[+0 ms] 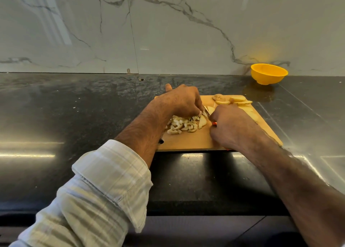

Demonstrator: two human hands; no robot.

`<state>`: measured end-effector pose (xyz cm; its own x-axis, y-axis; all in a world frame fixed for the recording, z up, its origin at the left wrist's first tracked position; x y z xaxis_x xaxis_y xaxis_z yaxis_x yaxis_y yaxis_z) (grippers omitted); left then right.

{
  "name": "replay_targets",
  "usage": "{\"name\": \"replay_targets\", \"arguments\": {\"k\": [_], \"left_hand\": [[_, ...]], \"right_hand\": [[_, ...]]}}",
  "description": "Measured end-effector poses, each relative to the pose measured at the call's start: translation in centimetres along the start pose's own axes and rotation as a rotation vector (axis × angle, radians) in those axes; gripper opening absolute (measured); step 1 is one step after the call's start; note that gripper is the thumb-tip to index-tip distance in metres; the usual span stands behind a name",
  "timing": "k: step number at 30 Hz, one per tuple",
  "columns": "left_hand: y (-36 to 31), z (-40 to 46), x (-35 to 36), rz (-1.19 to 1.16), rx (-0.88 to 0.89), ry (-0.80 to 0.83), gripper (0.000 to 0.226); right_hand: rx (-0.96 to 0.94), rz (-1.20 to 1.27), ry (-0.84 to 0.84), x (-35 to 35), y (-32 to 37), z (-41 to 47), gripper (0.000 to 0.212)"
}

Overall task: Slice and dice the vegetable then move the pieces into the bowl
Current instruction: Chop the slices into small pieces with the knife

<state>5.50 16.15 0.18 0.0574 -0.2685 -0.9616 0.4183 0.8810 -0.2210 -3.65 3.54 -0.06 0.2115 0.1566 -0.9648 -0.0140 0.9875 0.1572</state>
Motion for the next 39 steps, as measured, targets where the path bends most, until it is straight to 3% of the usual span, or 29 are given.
{"name": "replay_targets", "arguments": {"k": [8, 12, 18, 23, 29, 35, 39], "left_hand": [[0.0, -0.2, 0.0, -0.017, 0.007, -0.013, 0.014], [-0.6, 0.1, -0.4, -0.04, 0.029, -0.153, 0.016], [-2.9, 0.5, 1.2, -0.046, 0.06, -0.031, 0.05], [-2.6, 1.1, 1.5, -0.175, 0.047, -0.011, 0.047], [-1.7, 1.5, 1.7, -0.248, 0.03, -0.052, 0.04], [-2.6, 1.2, 1.5, -0.21, 0.043, -0.113, 0.037], [-2.5, 1.0, 1.5, -0.221, 0.078, -0.043, 0.035]], "right_hand": [[-0.009, 0.086, -0.02, -0.1, -0.4, 1.8, 0.036], [-0.006, 0.225, -0.141, -2.7, -3.4, 0.3, 0.034], [0.047, 0.191, -0.089, -2.5, -6.4, -1.3, 0.036], [0.047, 0.1, -0.03, -0.8, -6.3, -1.2, 0.038], [0.006, 0.106, -0.029, 0.3, -5.5, 0.0, 0.025], [-0.053, 0.06, -0.024, 0.2, -4.5, 2.1, 0.03], [-0.082, 0.092, 0.041, -1.0, -5.1, 2.8, 0.038]]}}
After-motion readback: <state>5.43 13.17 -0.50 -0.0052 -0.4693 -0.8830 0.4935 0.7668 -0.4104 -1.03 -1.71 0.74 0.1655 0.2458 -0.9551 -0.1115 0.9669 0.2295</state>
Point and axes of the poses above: each hand's wrist, its own z-axis towards the middle knuckle, its own x-axis out of the palm, y = z × x, the point moved 5 cm from there along z, towards the middle knuckle, and after that the axes turned 12 degrees about -y, right-handed, at the moved point
